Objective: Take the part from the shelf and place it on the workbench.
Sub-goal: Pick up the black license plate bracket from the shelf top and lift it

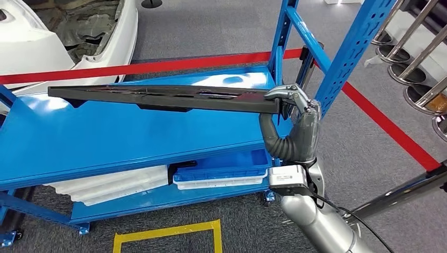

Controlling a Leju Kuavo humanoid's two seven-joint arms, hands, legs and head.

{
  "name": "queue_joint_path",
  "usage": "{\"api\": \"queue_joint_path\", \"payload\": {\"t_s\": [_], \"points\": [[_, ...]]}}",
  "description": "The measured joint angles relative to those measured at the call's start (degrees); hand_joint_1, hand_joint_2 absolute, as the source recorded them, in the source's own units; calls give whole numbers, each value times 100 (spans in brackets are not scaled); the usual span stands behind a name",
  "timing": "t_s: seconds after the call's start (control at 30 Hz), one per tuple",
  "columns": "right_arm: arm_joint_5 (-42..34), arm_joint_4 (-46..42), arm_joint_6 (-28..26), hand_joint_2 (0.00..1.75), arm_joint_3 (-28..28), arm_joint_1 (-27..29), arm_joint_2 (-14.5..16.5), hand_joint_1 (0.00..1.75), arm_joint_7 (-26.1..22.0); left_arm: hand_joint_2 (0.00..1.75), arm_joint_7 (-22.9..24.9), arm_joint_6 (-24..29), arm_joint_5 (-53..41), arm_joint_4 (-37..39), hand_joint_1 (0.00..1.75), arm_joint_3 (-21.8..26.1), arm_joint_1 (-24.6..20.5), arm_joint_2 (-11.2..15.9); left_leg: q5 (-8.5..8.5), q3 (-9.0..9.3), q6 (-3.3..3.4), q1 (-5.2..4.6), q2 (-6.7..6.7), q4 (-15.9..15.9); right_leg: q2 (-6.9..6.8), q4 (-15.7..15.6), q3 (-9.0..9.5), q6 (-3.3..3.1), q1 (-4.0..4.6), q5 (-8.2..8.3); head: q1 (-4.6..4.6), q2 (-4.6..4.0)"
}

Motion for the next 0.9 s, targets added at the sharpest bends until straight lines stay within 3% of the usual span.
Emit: {"api": "queue_joint_path", "payload": {"t_s": [0.03,0.07,0.1,0.17,0.23,0.27,0.33,0.4,0.5,0.53,0.57,0.6,0.67,0.73,0.77,0.83,0.9], "points": [[31,-11,-1,175,-16,18,-3,175,40,0,21,-21,1,0,0,-1,4,-8,46,-86,-9,4,3,23,0,279,-28,27,-16,-102,17,0],[60,-25,-2,175,-34,35,-8,175,86,0,52,-32,5,0,0,0,10,-15,84,-170,-22,12,4,55,-1,388,28,50,-31,-65,29,0],[88,-38,-2,175,-51,47,-16,175,127,0,93,-30,10,0,0,0,17,-22,114,-250,-40,23,5,96,-1,298,171,70,-44,70,42,0],[158,-71,-2,175,-77,62,-37,175,199,0,188,-7,31,0,0,0,29,-37,154,-399,-85,50,5,200,-2,-348,658,98,-71,317,76,0],[264,-133,-3,175,-100,92,-59,175,281,0,268,16,46,0,0,-1,33,-47,196,-506,-146,50,-4,305,7,-1020,1062,87,-57,317,131,0],[324,-168,-4,175,-115,119,-71,175,332,0,290,17,46,0,0,-1,36,-49,232,-540,-180,45,-10,334,13,-1188,1140,61,-43,274,149,0],[424,-234,-7,175,-157,192,-92,175,437,0,302,4,20,1,0,-1,54,-51,293,-582,-256,46,-27,350,14,-1237,1112,-32,-36,322,154,0],[495,-297,-8,175,-210,252,-110,175,522,0,301,8,-4,3,0,-1,76,-56,86,-668,-326,60,-47,512,1,-1257,1018,-158,-52,422,134,0],[618,-406,-13,175,-287,365,-143,175,657,0,283,77,-9,4,0,-1,84,-83,-689,-891,-401,83,-55,1418,-17,-1266,819,-270,-48,576,28,0],[670,-438,-15,175,-308,404,-156,175,713,0,265,92,-10,4,0,-1,83,-89,-828,-923,-413,87,-55,1731,-23,-1261,751,-274,-42,627,6,0],[721,-467,-16,175,-329,436,-167,175,769,0,246,100,-13,4,0,-1,83,-92,-836,-888,-416,88,-55,1905,-27,-1255,682,-270,-37,677,-8,0],[769,-491,-16,175,-353,457,-178,175,817,0,231,98,-15,4,0,-1,83,-95,-733,-772,-410,88,-55,1899,-29,-1246,612,-261,-34,725,-14,0],[843,-541,-17,175,-392,475,-205,175,873,0,228,89,-20,4,0,-1,79,-99,-431,-271,-373,88,-59,1308,-25,-1223,495,-229,-33,806,-22,0],[890,-592,-17,175,-422,473,-230,175,884,0,251,78,-21,4,0,-1,69,-109,-375,259,-324,68,-68,480,-24,-1196,427,-180,-21,876,-26,0],[905,-611,-18,175,-438,468,-237,175,882,0,263,73,-20,4,0,-1,67,-117,-405,390,-302,50,-74,238,-29,-1197,413,-144,-18,917,-24,0],[903,-638,-19,175,-479,457,-246,175,857,0,273,51,-22,4,0,-1,70,-134,-390,416,-251,30,-77,92,-36,-1224,394,-50,-23,1015,-15,0],[852,-652,-19,175,-526,438,-254,175,795,0,250,12,-38,4,0,-1,65,-144,-304,348,-194,50,-56,43,-25,-1148,329,29,-33,904,-3,0]]}}
